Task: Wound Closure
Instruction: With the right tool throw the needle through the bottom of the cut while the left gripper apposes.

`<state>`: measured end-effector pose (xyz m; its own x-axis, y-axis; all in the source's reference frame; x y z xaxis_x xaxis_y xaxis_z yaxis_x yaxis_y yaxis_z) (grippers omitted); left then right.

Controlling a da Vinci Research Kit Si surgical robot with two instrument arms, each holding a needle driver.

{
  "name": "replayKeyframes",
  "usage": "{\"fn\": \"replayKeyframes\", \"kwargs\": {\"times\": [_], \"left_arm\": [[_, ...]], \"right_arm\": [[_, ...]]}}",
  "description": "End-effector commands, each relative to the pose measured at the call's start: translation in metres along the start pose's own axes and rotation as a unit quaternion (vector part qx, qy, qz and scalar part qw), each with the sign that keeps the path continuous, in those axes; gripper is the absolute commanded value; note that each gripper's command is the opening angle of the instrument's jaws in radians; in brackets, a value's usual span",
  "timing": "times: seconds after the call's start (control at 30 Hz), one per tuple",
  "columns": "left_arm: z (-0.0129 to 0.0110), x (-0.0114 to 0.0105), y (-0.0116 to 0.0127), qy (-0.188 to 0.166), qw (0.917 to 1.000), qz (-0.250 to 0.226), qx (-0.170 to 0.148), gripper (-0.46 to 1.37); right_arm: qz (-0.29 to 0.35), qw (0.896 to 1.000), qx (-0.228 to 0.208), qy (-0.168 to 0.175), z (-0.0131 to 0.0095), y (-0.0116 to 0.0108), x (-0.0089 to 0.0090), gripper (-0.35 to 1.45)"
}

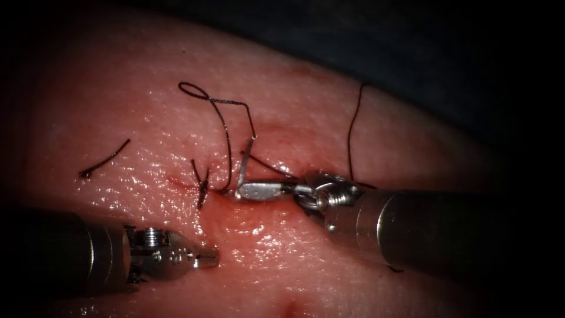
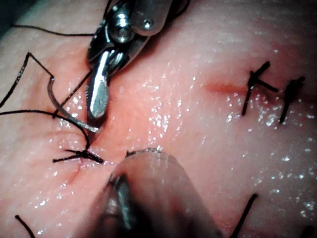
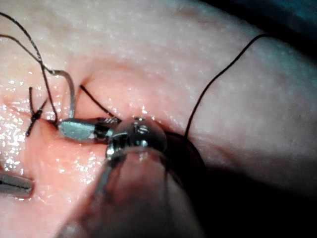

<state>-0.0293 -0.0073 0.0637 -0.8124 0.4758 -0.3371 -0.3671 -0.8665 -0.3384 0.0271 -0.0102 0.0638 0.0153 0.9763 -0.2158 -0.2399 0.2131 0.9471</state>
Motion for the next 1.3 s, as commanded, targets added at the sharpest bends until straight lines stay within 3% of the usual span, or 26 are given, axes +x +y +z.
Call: {"fn": "replayKeyframes", "kwargs": {"times": [0.03, 0.13, 0.2, 0.37, 0.43, 0.67, 0.83, 1.07, 1.17, 1.3], "left_arm": [[0.0000, 0.0000, 0.0000, 0.000, 1.0000, 0.000, -0.002, -0.35], [0.0000, -0.0001, 0.0000, 0.000, 1.0000, 0.001, -0.002, -0.35], [-0.0001, -0.0001, -0.0001, 0.000, 1.0000, 0.001, -0.002, -0.35], [-0.0001, -0.0001, -0.0001, 0.000, 1.0000, 0.001, -0.002, -0.35], [-0.0001, 0.0000, -0.0001, 0.000, 1.0000, 0.000, -0.002, -0.35], [-0.0001, 0.0000, -0.0001, 0.000, 1.0000, 0.000, -0.002, -0.35], [-0.0001, 0.0000, -0.0001, 0.000, 1.0000, 0.000, -0.002, -0.35], [-0.0001, 0.0000, -0.0001, 0.000, 1.0000, 0.003, -0.002, -0.35], [-0.0001, 0.0000, 0.0000, 0.000, 1.0000, 0.003, -0.002, -0.35], [-0.0001, -0.0001, -0.0001, 0.000, 1.0000, 0.003, -0.002, -0.35]], "right_arm": [[-0.015, 1.000, 0.014, -0.010, -0.0001, -0.0001, 0.0002, 1.15], [-0.004, 0.999, 0.035, -0.025, -0.0004, -0.0005, 0.0003, 1.04], [0.010, 0.998, 0.043, -0.053, -0.0008, -0.0011, -0.0002, 0.93], [0.032, 0.992, 0.043, -0.112, -0.0016, -0.0026, -0.0010, 1.04], [0.037, 0.991, 0.047, -0.121, -0.0021, -0.0030, -0.0009, 1.10], [0.052, 0.991, 0.044, -0.115, -0.0038, -0.0047, 0.0004, 1.18], [0.066, 0.992, 0.089, -0.066, -0.0042, -0.0062, 0.0017, 1.20], [-0.023, 0.992, 0.124, -0.014, -0.0041, -0.0063, 0.0049, 1.11], [-0.108, 0.986, 0.120, -0.039, -0.0037, -0.0054, 0.0059, 1.11], [-0.167, 0.975, 0.112, -0.091, -0.0030, -0.0040, 0.0065, 1.05]]}}
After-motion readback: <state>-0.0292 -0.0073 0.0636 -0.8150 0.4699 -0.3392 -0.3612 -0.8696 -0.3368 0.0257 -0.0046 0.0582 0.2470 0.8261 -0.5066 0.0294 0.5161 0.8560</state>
